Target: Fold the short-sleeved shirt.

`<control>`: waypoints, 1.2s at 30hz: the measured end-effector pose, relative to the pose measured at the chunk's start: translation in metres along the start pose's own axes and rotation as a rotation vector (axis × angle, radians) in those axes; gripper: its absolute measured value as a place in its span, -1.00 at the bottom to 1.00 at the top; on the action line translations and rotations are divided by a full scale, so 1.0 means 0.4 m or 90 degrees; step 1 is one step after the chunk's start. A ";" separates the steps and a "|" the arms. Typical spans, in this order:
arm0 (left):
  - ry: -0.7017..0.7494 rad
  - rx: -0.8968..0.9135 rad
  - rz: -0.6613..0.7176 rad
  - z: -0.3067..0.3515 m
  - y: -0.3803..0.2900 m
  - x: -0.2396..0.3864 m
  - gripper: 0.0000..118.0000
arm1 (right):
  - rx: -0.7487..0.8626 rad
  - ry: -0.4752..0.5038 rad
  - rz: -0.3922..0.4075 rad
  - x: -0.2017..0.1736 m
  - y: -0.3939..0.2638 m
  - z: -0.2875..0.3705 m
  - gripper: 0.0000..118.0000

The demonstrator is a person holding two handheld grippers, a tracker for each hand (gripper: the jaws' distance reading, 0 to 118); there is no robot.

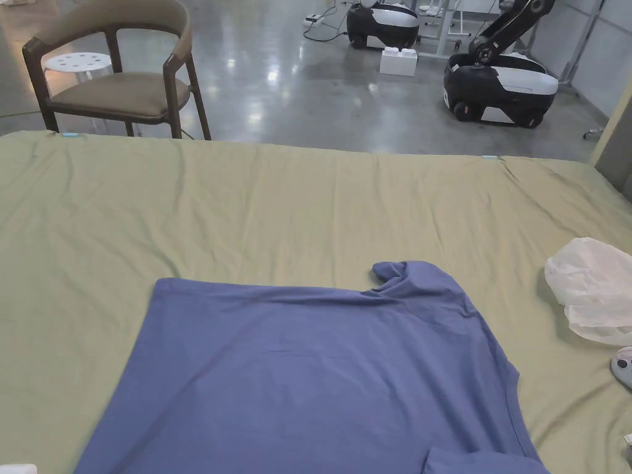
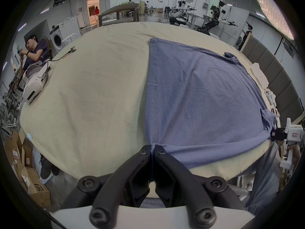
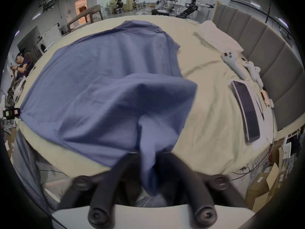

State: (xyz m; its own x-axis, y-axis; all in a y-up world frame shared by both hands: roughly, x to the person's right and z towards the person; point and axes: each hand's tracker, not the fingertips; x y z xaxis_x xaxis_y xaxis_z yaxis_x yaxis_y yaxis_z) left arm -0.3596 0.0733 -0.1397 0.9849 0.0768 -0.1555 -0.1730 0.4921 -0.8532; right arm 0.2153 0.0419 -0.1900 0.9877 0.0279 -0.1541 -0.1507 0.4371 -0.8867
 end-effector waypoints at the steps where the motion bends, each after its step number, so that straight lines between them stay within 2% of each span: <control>1: 0.000 0.001 0.000 0.002 -0.001 0.001 -1.00 | -0.004 -0.011 -0.001 -0.003 0.007 0.007 -0.92; 3: -0.004 0.003 0.005 0.002 -0.001 -0.004 -1.00 | -0.013 -0.022 0.040 -0.007 0.017 0.029 -0.93; 4: -0.006 0.003 0.007 0.003 0.000 -0.006 -1.00 | -0.008 -0.027 0.045 -0.006 0.023 0.045 -0.93; 10: -0.021 0.038 0.014 0.016 0.014 -0.027 -1.00 | 0.060 -0.032 0.018 0.010 0.075 0.151 -0.93; 17: -0.026 0.112 0.015 0.019 0.112 -0.038 -1.00 | 0.108 -0.028 0.025 0.008 0.218 0.181 -0.93; 22: -0.018 0.129 0.020 -0.029 0.249 -0.027 -1.00 | 0.140 -0.029 0.025 0.017 0.371 0.124 -0.93; 28: 0.006 0.123 0.006 -0.124 0.405 0.014 -1.00 | 0.106 -0.026 0.008 0.039 0.520 -0.032 -0.93; 36: 0.019 0.058 0.009 -0.260 0.479 0.039 -1.00 | 0.063 -0.021 -0.019 0.057 0.566 -0.192 -0.89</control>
State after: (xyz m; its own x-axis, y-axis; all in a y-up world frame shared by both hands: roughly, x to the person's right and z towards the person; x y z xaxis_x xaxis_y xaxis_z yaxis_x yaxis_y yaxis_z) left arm -0.3785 0.0786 -0.3576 0.9812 0.0599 -0.1834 -0.1846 0.5680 -0.8021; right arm 0.2004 0.0724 -0.4279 0.9927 0.0420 -0.1127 -0.1179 0.5248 -0.8430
